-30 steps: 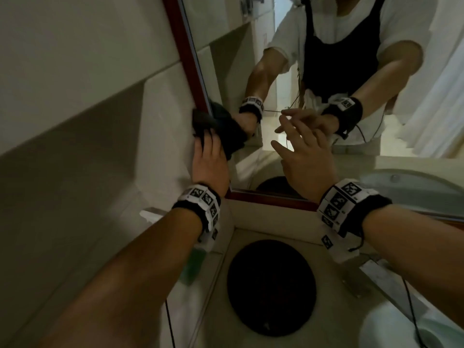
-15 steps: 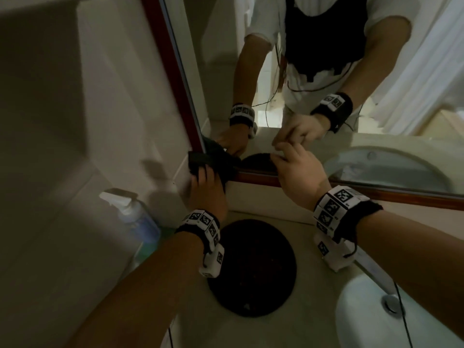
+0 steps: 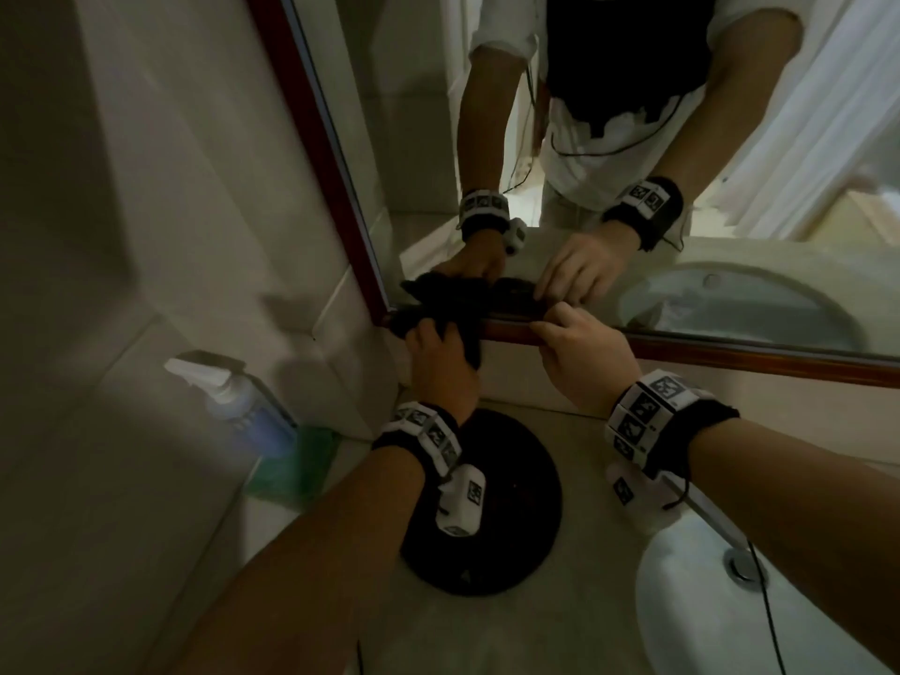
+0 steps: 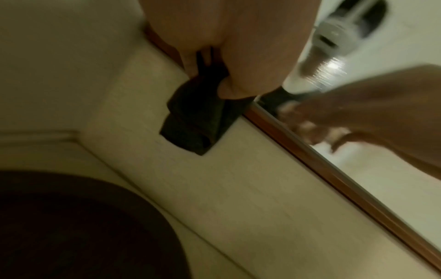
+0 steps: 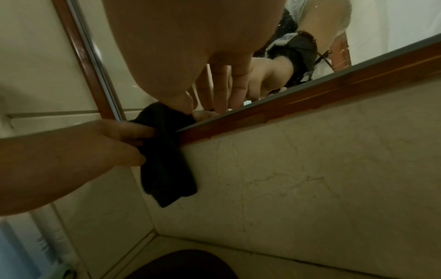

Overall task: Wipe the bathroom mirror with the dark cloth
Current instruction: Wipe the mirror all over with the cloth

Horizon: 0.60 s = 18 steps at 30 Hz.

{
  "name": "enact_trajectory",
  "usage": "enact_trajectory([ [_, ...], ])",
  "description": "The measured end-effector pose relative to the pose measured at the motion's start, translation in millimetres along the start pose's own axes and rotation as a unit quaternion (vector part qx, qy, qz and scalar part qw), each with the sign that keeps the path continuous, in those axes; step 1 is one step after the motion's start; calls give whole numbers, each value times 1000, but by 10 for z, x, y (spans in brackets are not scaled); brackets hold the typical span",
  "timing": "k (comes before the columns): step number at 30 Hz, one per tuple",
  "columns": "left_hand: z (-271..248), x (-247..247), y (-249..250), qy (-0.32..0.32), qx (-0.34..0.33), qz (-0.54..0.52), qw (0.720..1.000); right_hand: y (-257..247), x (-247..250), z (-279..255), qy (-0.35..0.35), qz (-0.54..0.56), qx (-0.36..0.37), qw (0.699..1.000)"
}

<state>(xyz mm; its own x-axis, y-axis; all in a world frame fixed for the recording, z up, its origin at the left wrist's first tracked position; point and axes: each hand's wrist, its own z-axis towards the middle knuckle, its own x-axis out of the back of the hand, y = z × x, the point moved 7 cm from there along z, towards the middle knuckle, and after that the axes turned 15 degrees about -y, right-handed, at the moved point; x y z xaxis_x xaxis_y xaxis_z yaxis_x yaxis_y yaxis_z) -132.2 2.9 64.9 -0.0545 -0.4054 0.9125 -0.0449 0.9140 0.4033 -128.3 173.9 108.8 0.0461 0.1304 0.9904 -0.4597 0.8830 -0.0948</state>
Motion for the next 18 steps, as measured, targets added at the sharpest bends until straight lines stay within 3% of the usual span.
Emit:
enact_trajectory([
  [5,-195,-346,833,-52,-75,27,995,207,-53,-222,-49,22,-53,997],
  [10,-222,-422,1050,-67,-102,36,992,584,-196,-450,-131,81,-174,973],
  [14,-221,-388,1055,-94,-115,50,988,650,-420,-493,-177,256,-227,923],
  [18,-205,-382,994,-125,-137,49,981,540,-485,-424,-105,451,-272,844],
])
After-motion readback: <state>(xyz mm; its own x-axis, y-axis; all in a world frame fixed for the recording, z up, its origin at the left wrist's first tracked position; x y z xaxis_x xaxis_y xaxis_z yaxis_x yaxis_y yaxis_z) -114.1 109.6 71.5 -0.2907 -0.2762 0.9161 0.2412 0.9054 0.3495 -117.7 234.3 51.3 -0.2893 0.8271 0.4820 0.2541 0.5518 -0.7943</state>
